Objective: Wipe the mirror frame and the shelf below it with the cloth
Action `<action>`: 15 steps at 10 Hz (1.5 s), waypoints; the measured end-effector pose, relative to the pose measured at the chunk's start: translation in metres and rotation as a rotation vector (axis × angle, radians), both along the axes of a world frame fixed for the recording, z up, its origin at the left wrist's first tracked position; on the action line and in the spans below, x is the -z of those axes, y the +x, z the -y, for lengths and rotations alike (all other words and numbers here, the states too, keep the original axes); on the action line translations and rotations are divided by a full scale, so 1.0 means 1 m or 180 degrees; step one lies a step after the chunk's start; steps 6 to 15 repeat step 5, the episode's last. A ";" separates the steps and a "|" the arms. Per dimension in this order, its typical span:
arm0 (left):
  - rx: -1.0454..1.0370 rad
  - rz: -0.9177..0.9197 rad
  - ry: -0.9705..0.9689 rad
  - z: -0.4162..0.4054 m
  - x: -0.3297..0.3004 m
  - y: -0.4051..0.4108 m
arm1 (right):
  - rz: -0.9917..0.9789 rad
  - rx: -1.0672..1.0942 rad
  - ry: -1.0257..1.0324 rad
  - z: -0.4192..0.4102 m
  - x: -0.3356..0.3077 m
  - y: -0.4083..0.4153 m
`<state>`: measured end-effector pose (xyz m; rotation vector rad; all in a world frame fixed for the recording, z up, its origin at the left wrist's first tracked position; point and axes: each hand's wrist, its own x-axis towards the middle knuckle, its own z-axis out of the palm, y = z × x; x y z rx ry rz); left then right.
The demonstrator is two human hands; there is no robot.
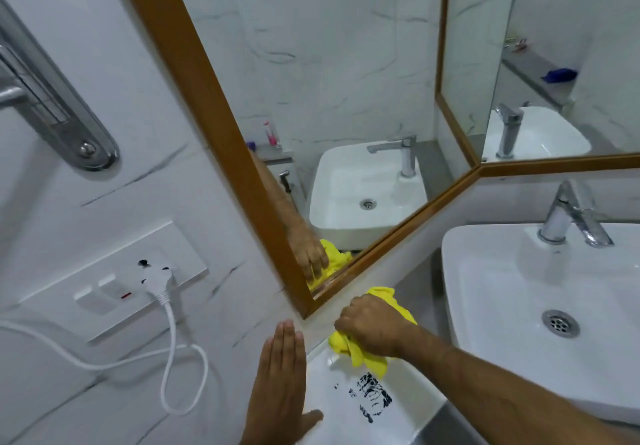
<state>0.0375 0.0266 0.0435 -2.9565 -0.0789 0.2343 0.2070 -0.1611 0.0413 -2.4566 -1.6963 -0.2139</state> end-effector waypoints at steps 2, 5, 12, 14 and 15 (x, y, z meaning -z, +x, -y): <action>0.0142 -0.0062 0.0005 -0.011 0.048 -0.020 | 0.0128 0.0394 -0.0795 0.007 0.084 -0.033; 0.0564 0.0837 0.0206 -0.016 0.062 -0.008 | -0.1006 0.1038 -0.1644 0.017 0.119 -0.076; 0.0564 0.0837 0.0206 -0.016 0.062 -0.008 | -0.1006 0.1038 -0.1644 0.017 0.119 -0.076; 0.0564 0.0837 0.0206 -0.016 0.062 -0.008 | -0.1006 0.1038 -0.1644 0.017 0.119 -0.076; 0.0564 0.0837 0.0206 -0.016 0.062 -0.008 | -0.1006 0.1038 -0.1644 0.017 0.119 -0.076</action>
